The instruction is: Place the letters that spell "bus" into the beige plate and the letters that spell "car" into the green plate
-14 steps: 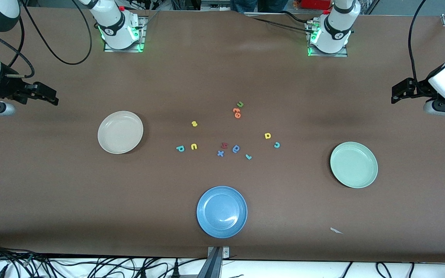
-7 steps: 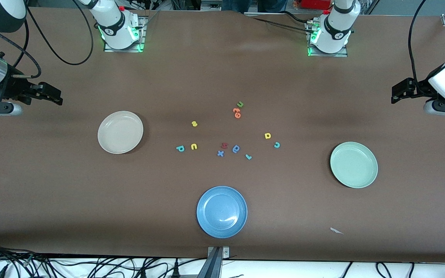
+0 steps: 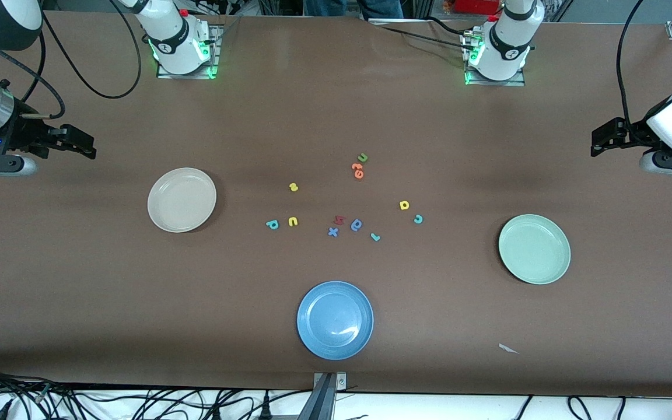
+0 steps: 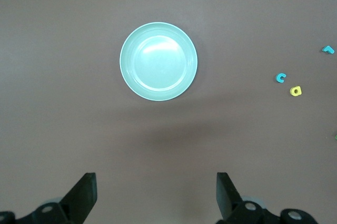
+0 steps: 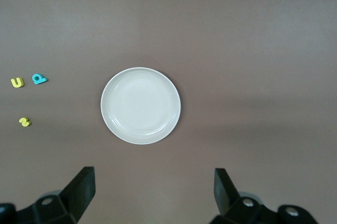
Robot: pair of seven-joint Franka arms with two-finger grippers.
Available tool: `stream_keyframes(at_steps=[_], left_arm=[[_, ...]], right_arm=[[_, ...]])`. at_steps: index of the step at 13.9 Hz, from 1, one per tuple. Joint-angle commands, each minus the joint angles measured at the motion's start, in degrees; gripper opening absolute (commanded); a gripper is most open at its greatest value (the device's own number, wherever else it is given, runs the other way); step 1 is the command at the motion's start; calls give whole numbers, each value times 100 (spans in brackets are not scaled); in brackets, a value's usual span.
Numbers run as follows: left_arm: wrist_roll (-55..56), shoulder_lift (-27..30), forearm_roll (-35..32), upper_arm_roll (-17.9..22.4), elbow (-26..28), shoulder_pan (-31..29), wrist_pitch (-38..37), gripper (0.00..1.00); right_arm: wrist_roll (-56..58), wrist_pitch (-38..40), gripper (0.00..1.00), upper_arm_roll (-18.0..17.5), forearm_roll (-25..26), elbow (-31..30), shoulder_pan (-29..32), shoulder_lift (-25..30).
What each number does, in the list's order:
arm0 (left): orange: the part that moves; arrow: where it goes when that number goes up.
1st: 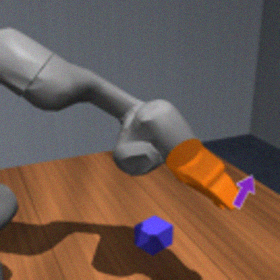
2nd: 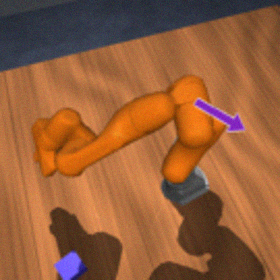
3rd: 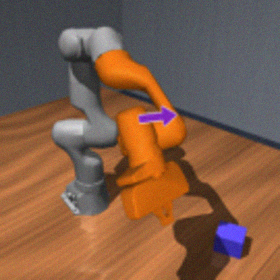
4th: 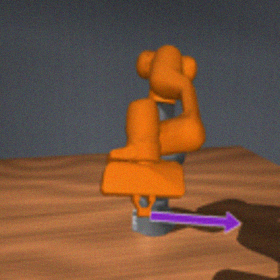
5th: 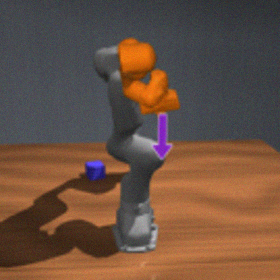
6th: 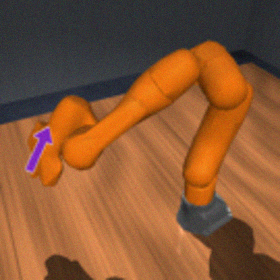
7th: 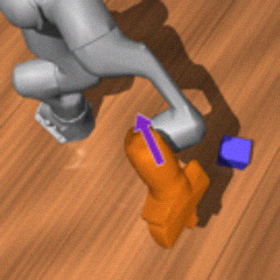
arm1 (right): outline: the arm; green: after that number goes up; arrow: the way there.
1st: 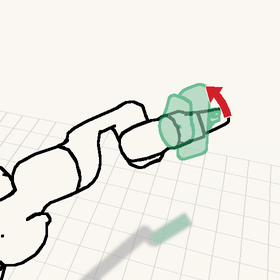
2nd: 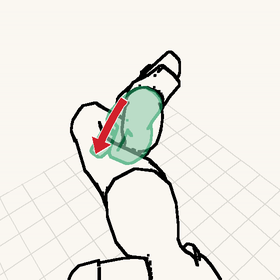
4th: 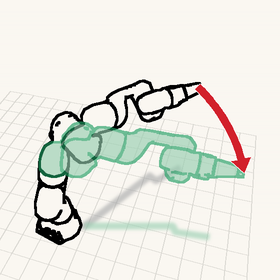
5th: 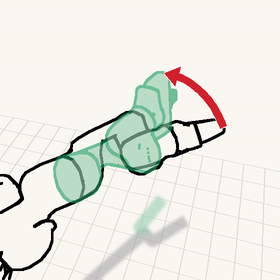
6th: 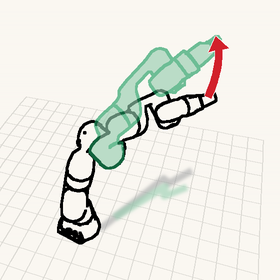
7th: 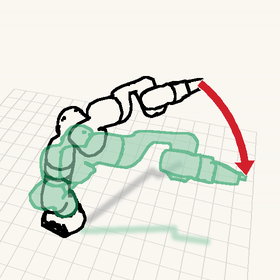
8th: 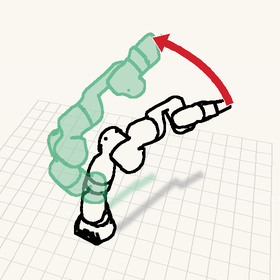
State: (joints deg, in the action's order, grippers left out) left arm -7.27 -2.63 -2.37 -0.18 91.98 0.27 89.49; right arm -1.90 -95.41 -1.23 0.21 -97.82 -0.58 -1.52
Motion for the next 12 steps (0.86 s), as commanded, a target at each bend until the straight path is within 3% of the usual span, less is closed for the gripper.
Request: stream_keyframes(at_steps=[1, 7, 12], left_arm=[[-126, -36, 18, 0, -128, -1, -89, 100], [-47, -79, 35, 0, -128, 8, -81, 100], [383, -544, 544, -70, -76, 113, 120, 100]], right_arm=[[32, 93, 100, 18, 84, 70, -12, -6], [-21, 120, 100, 0, 67, 61, -38, -41], [-274, -301, 100, -44, 67, 61, -591, -611]])
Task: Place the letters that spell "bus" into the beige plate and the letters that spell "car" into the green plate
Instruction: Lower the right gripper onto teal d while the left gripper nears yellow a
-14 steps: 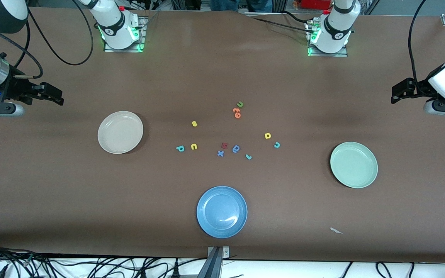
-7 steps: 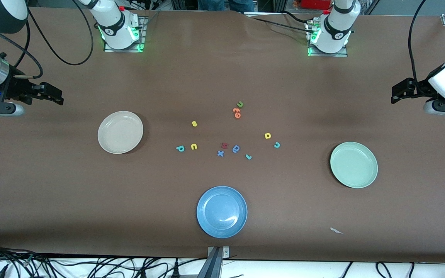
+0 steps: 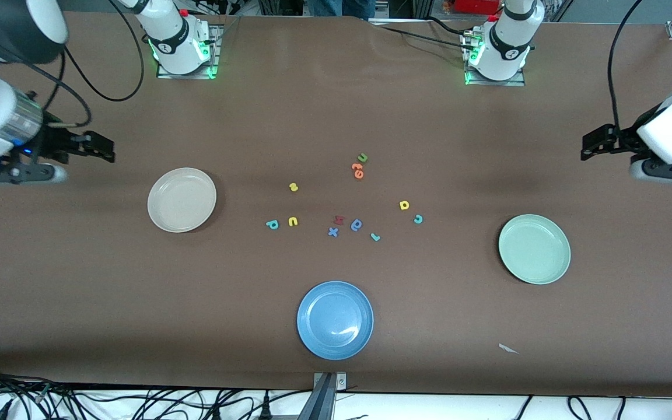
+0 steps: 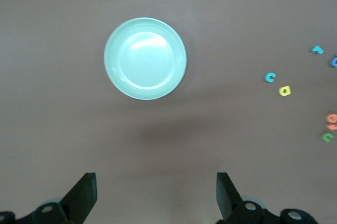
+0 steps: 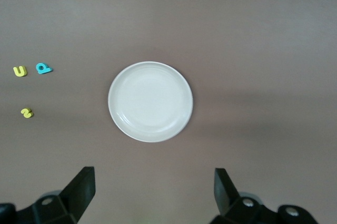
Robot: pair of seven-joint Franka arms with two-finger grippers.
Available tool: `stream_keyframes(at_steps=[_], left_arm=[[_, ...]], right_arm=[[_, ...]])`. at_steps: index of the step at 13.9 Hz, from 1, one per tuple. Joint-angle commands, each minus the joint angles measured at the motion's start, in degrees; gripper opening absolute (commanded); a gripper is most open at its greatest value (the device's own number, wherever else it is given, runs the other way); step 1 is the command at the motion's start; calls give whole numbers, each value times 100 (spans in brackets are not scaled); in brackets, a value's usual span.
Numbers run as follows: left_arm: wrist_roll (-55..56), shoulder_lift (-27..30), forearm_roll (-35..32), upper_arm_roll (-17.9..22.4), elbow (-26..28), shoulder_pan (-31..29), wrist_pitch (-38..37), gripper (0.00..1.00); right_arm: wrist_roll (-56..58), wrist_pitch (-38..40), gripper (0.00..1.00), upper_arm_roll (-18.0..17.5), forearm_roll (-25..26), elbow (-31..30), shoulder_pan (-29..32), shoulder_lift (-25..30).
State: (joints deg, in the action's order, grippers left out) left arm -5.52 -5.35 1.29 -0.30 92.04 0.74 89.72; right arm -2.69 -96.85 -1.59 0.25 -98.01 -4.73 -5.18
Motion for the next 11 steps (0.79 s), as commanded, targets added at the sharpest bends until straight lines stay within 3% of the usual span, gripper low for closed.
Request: stream_keyframes(at_steps=[1, 5, 6, 9, 11], left_arm=[[383, -370, 179, -241, -29, 84, 264, 100], [1324, -844, 205, -892, 226, 102, 1089, 100], [1578, -958, 205, -1084, 314, 93, 1361, 100], [2859, -1310, 109, -1647, 848, 224, 2660, 100], [3537, -1565, -66, -1666, 1149, 610, 3374, 100]], right_arm=[[-449, -272, 99, -8, 28, 71, -291, -386], [-2301, -1517, 95, -8, 63, -174, -1274, -1202], [-2837, -1843, 87, -8, 46, -166, -1363, -1465], [-4200, -2897, 87, 1, 28, -157, -1766, -2160], [-5603, -3644, 87, 10, 11, -140, -1891, -2609]])
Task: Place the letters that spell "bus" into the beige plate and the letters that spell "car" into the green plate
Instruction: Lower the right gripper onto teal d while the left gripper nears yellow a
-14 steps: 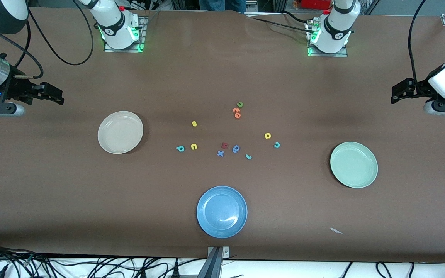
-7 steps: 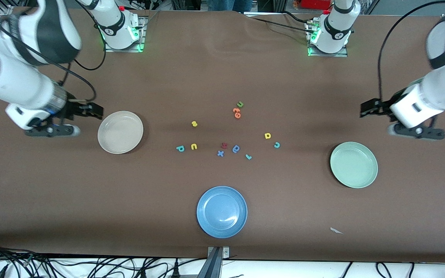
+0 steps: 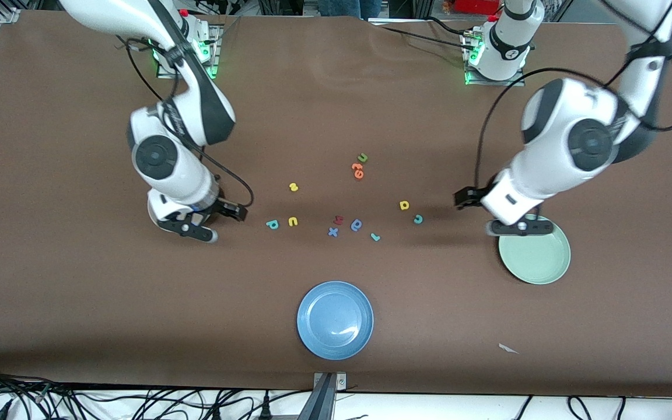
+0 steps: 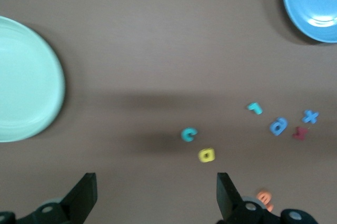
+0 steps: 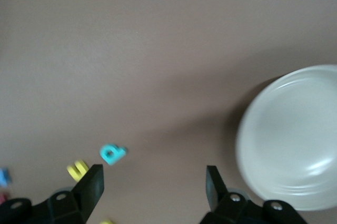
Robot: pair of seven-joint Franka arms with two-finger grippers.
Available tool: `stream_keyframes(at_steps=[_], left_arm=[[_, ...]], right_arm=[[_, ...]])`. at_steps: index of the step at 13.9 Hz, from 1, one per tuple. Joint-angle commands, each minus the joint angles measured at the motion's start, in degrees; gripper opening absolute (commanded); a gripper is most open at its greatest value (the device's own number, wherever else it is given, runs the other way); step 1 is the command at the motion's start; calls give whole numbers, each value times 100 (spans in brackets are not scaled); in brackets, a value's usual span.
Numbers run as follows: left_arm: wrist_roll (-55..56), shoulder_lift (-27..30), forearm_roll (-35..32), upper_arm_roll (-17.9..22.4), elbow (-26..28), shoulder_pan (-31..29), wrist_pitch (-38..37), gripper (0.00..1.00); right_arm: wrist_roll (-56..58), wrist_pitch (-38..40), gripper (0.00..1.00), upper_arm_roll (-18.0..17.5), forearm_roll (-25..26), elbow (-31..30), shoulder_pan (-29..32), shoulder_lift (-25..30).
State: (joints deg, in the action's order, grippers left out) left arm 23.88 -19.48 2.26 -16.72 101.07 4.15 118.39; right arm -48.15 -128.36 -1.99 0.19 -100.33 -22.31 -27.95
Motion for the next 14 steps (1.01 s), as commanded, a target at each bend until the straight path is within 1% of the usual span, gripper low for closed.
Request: stream_keyframes(at_steps=[1, 3, 4, 6, 7, 8, 11, 12, 13, 14], left_arm=[[975, -362, -373, -24, 247, 445, 631, 100], [1810, -783, -865, -24, 229, 735, 964, 100], [2075, -977, -981, -24, 221, 815, 1123, 100], [2235, -1233, -999, -24, 238, 877, 1335, 100], [2349, -1303, -999, -24, 247, 964, 1405, 100], [2445, -1391, -1008, -7, 256, 1035, 1510, 100], [2569, -1620, -1096, 2, 264, 1044, 1792, 99], [2587, -1647, -1140, -6, 334, 1036, 1862, 98], [2587, -1638, -1218, -7, 448, 1027, 1993, 97], [2587, -1638, -1254, -7, 580, 1001, 2151, 96]], right_arm=[[-1778, -749, 89, 49, 25, 93, -203, -534], [-2696, -1076, 89, 41, -10, 197, -317, -833], [-2987, -1173, 88, 41, -10, 216, -361, -939], [-3365, -1358, 86, 41, -28, 216, -423, -1089], [-3507, -1419, 86, 32, -37, 216, -484, -1124], [-3578, -1429, 81, 32, -37, 216, -537, -1159], [-3587, -1437, 77, 41, -28, 216, -678, -1309], [-3587, -1438, 67, 41, -28, 216, -669, -1309], [-3579, -1438, 54, 41, -28, 216, -669, -1309], [-3579, -1438, 45, 41, -28, 216, -669, -1318]])
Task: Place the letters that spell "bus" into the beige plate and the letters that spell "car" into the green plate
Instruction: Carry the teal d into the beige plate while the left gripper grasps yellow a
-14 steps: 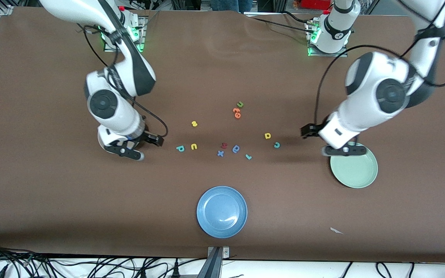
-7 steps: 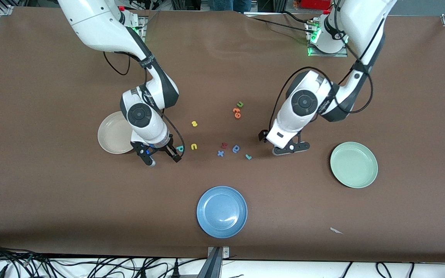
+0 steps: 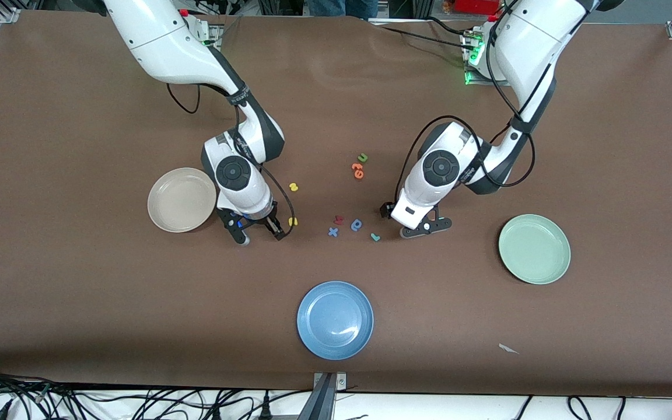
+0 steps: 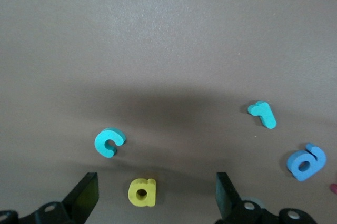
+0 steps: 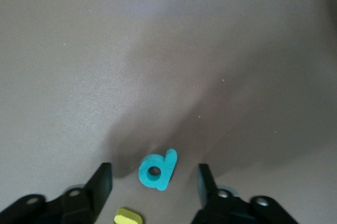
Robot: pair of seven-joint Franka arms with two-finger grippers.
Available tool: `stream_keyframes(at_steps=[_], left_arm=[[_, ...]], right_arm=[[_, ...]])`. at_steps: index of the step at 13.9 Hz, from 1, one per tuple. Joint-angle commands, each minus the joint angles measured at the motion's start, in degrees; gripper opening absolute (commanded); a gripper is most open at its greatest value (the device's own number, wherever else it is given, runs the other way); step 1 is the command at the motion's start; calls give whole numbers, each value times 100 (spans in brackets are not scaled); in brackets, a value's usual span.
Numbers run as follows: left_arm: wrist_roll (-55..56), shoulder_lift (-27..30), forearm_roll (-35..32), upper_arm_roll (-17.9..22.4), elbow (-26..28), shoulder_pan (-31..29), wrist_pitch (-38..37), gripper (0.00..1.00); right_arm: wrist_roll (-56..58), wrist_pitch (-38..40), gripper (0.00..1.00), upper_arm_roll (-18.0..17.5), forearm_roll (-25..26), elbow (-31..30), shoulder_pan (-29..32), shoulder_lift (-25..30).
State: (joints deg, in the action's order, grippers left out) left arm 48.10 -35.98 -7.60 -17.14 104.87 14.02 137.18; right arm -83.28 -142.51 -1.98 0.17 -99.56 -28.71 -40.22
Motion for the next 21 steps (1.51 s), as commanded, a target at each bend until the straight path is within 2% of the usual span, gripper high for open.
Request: stream_keyframes(at_steps=[1, 2, 3, 4, 7, 11, 14, 16, 18, 20, 21], left_arm=[[165, 30, -268, 36, 296, 14, 361, 94], [165, 30, -268, 18, 340, 14, 371, 90], [165, 30, -268, 18, 384, 22, 380, 86], [174, 39, -268, 18, 420, 14, 380, 82], [183, 92, -268, 18, 674, 14, 564, 69], [262, 144, -268, 18, 736, 14, 608, 58], [271, 144, -268, 18, 728, 14, 608, 50], [271, 144, -268, 18, 719, 14, 608, 43], [271, 144, -268, 18, 719, 22, 608, 35], [288, 144, -268, 18, 719, 22, 600, 28], [288, 144, -268, 18, 727, 31, 608, 28]], right_arm=[[13, -22, 32, 40, -18, 139, -21, -91], [57, -14, 18, 40, -9, 139, 5, -91], [101, -14, 9, 40, 9, 147, 5, -74], [171, -14, 6, 40, 26, 156, 5, -74], [802, 283, 6, 110, 44, 165, 58, 206], [2443, 1592, 6, 531, 35, -185, 58, 848], [3649, 1674, 6, 996, 18, -1254, 58, 1699], [4308, 1246, 6, 1330, 0, -2090, 58, 2131], [4732, 649, 9, 1586, 0, -2733, 58, 2203], [4804, 461, 20, 1639, 0, -2911, 58, 2203], [4813, 461, 51, 1639, 0, -2902, 58, 2194]])
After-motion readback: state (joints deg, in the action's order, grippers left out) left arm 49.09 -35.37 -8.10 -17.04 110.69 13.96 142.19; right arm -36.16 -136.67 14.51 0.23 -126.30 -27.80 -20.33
